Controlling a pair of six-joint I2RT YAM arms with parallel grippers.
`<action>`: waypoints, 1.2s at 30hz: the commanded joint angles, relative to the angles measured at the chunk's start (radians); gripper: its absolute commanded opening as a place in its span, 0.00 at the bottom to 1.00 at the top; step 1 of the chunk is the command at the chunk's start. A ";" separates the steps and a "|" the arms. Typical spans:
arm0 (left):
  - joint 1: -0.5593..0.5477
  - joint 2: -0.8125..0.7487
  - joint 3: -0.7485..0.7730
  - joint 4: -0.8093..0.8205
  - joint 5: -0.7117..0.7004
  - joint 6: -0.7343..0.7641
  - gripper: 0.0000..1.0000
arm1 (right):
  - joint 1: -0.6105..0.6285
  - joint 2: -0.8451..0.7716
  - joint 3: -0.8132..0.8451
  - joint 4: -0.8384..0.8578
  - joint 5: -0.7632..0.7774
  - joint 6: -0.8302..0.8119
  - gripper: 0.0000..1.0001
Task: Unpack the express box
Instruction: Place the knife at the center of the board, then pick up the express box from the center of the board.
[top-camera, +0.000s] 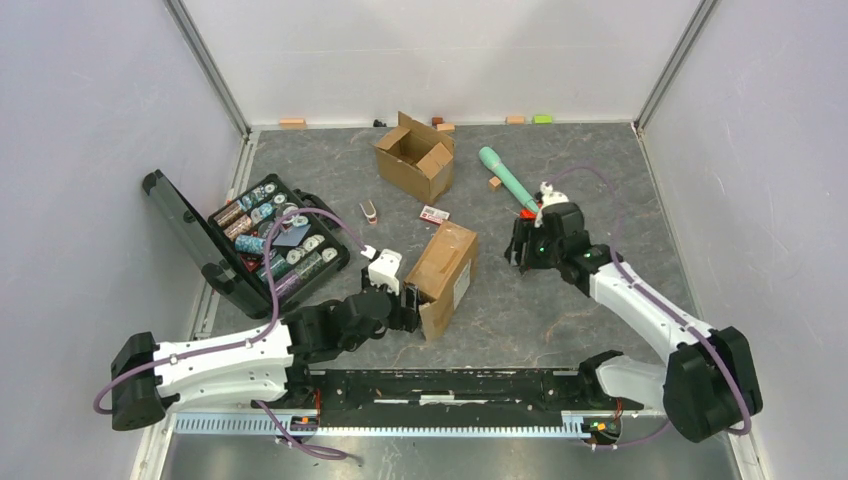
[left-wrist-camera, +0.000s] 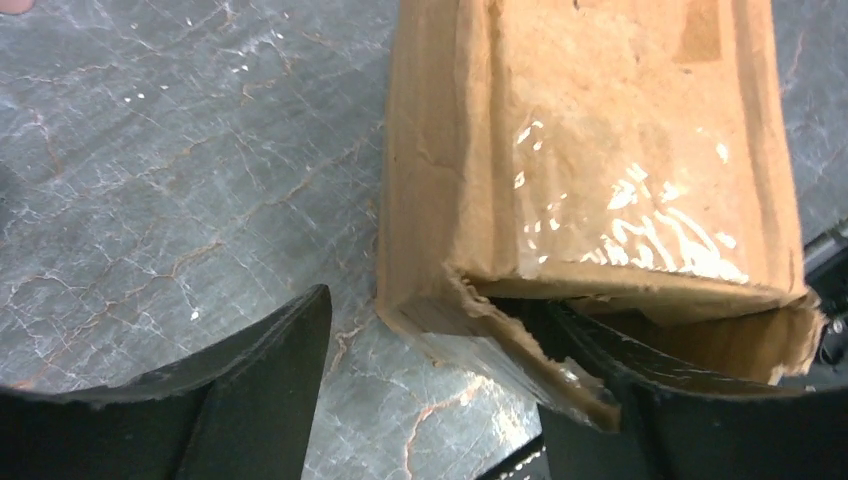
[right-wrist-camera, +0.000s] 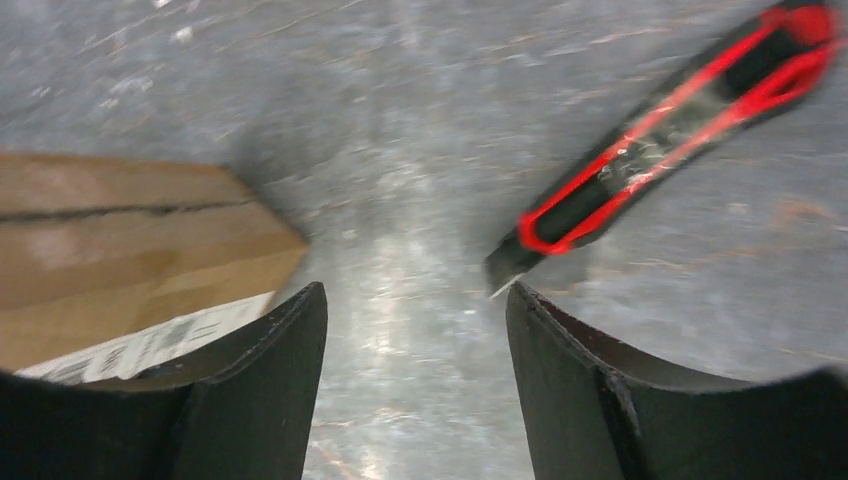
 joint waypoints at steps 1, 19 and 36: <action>-0.012 0.025 0.011 0.130 -0.131 -0.004 0.72 | 0.151 0.011 -0.046 0.150 0.037 0.137 0.68; -0.059 0.179 0.302 0.056 0.178 0.117 0.02 | 0.291 0.564 0.319 0.340 -0.163 0.110 0.65; 0.335 0.583 0.459 0.213 0.637 -0.228 0.02 | 0.069 0.182 0.207 0.187 0.006 -0.056 0.75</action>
